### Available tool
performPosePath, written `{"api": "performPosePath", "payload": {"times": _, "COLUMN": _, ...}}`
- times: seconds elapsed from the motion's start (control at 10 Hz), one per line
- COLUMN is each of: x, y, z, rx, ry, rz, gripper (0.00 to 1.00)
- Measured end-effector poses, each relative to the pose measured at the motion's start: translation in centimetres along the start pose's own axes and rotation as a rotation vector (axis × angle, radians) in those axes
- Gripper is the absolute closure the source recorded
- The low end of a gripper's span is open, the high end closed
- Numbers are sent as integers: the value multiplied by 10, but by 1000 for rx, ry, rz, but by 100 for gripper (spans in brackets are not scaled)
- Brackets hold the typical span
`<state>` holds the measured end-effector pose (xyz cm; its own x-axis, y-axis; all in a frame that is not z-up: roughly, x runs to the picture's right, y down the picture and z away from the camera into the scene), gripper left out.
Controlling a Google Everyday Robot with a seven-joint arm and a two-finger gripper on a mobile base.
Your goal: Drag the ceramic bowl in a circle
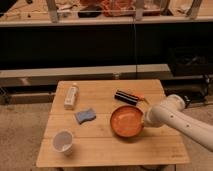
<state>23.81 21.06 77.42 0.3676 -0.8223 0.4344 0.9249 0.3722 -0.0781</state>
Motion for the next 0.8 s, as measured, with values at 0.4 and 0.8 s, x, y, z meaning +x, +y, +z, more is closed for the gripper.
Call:
{"api": "performPosePath", "payload": {"times": 0.4, "x": -58, "y": 46, "z": -28, "rx": -35, "ry": -4, "rz": 86, "gripper": 100}}
{"api": "performPosePath", "payload": {"times": 0.8, "x": -90, "y": 48, "z": -30, "rx": -20, "ry": -66, "rz": 35, "gripper": 100}}
